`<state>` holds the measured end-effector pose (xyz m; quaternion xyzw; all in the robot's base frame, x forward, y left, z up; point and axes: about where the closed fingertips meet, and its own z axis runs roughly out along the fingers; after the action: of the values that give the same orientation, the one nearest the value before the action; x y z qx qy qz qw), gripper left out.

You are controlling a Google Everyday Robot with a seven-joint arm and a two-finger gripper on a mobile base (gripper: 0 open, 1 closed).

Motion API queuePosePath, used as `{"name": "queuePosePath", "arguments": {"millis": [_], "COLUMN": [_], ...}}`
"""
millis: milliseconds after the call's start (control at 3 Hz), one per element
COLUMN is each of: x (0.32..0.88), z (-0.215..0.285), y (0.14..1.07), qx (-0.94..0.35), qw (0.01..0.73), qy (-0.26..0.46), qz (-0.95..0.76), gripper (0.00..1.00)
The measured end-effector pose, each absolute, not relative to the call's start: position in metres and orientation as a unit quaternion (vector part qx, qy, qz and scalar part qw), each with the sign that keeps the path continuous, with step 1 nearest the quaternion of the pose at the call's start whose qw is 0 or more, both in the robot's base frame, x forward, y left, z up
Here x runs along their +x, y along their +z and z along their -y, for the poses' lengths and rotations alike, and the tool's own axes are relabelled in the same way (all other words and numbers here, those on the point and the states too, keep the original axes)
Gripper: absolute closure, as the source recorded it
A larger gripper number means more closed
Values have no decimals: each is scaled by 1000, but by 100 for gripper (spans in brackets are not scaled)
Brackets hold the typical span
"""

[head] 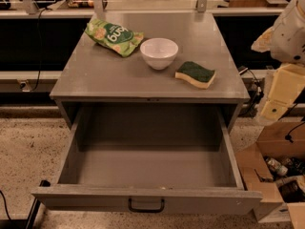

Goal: Place sponge into top drawer

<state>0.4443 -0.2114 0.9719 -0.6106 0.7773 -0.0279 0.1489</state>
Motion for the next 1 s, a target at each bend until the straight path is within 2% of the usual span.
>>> {"name": "queuePosePath", "arguments": {"millis": [1000], "x": [574], "z": [176], "y": [955], "qx": [-551], "qw": [207], "qy": [38], "qz": [-807], "gripper": [0]}}
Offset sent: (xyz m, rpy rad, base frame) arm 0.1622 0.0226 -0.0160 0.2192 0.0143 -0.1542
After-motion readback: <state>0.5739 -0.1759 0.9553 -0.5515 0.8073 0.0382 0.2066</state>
